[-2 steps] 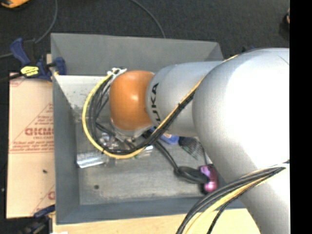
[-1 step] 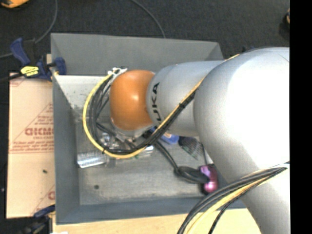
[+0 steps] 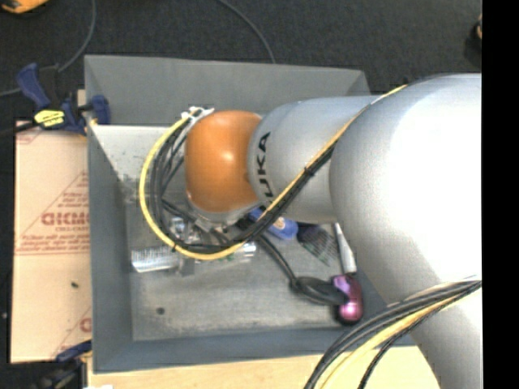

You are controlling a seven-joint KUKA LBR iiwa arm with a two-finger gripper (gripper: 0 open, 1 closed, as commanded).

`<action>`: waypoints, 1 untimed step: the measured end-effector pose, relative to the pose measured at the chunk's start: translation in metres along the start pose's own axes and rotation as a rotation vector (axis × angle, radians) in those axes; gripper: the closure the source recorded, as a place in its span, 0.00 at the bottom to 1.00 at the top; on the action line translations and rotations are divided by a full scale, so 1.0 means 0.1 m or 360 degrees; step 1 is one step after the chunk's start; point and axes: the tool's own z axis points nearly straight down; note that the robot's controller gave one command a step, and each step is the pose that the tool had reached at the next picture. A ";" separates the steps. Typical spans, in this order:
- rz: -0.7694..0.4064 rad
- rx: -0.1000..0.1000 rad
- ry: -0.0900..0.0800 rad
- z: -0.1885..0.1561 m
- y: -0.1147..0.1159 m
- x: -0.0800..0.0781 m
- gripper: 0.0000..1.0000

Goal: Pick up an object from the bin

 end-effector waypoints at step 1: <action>0.0000 0.0000 -0.0001 -0.13 0.00 0.00 1.00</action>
Offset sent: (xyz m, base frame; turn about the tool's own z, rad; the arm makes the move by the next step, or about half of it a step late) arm 0.0002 0.0001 0.0596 0.0000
